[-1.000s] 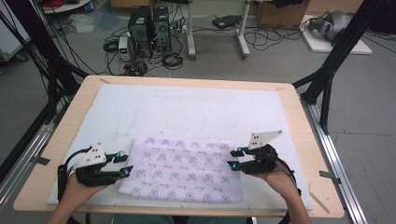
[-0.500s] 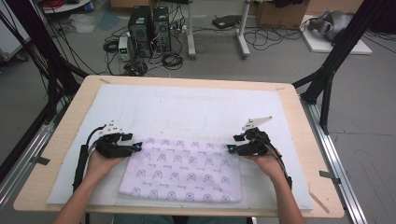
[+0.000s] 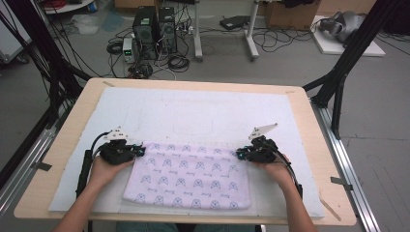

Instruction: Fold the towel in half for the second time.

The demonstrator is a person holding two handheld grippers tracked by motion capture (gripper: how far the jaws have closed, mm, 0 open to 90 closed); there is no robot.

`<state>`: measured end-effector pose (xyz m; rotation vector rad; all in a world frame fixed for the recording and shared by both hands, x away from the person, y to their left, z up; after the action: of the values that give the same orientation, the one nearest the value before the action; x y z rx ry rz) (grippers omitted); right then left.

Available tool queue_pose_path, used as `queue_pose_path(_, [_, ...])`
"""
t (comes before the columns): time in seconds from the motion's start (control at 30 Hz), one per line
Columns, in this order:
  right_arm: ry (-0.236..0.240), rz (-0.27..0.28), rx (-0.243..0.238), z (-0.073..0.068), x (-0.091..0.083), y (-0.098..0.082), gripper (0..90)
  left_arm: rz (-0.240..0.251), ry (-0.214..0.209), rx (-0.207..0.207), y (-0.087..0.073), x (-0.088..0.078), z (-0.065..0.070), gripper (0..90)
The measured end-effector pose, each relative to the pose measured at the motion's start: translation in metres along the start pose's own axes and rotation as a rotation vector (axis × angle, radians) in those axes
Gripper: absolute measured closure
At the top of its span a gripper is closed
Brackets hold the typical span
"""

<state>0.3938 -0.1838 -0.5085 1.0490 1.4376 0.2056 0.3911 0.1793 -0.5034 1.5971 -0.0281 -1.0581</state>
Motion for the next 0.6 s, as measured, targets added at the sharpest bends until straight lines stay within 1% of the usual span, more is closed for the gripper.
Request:
queue_pose_path(0.03, [0.000,0.007,-0.002,0.000,-0.001,0.001,83.1,0.000,-0.001,0.006,0.000,-0.001,0.000,85.6])
queue_pose_path(0.1, [-0.001,0.022,-0.002,0.000,-0.003,0.003,83.5,0.011,0.003,0.001,0.002,-0.003,0.000,86.9])
queue_pose_path(0.2, [-0.006,0.063,-0.004,0.001,-0.008,0.009,83.8,0.041,0.020,0.003,0.007,-0.007,0.000,87.2])
queue_pose_path(0.27, [-0.016,0.066,-0.014,0.001,-0.012,0.013,83.9,0.071,0.031,-0.017,0.012,-0.009,-0.002,87.2])
queue_pose_path(0.3, [-0.019,0.069,-0.018,0.001,-0.012,0.015,83.9,0.073,0.040,-0.025,0.014,-0.010,-0.004,87.3])
queue_pose_path(0.37, [-0.030,0.070,-0.027,0.003,-0.014,0.021,83.9,0.086,0.062,-0.026,0.020,-0.011,-0.008,87.3])
queue_pose_path(0.43, [-0.047,0.071,-0.035,0.007,-0.017,0.028,84.3,0.098,0.083,-0.022,0.028,-0.011,-0.010,87.3])
queue_pose_path(0.47, [-0.060,0.080,-0.046,0.009,-0.018,0.034,84.7,0.098,0.088,-0.020,0.030,-0.011,-0.011,87.2])
queue_pose_path(0.5, [-0.066,0.080,-0.046,0.011,-0.019,0.036,85.0,0.103,0.100,-0.016,0.035,-0.010,-0.013,87.2])
queue_pose_path(0.53, [-0.084,0.081,-0.048,0.016,-0.022,0.041,85.0,0.098,0.103,-0.015,0.037,-0.009,-0.014,87.3])
queue_pose_path(0.6, [-0.093,0.091,-0.042,0.021,-0.026,0.046,85.1,0.104,0.111,-0.019,0.042,-0.009,-0.017,87.3])
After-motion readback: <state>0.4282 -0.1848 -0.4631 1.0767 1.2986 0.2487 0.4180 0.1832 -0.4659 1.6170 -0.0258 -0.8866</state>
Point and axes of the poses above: each handheld gripper's, and its own axes: x roughly forward along the jaws, y roughly out of its top, z roughly to its right, the point moved 10 cm from there along x, roughly forward along the jaws, and after that the axes turned 7 degrees about y, right-handed, at the moved point
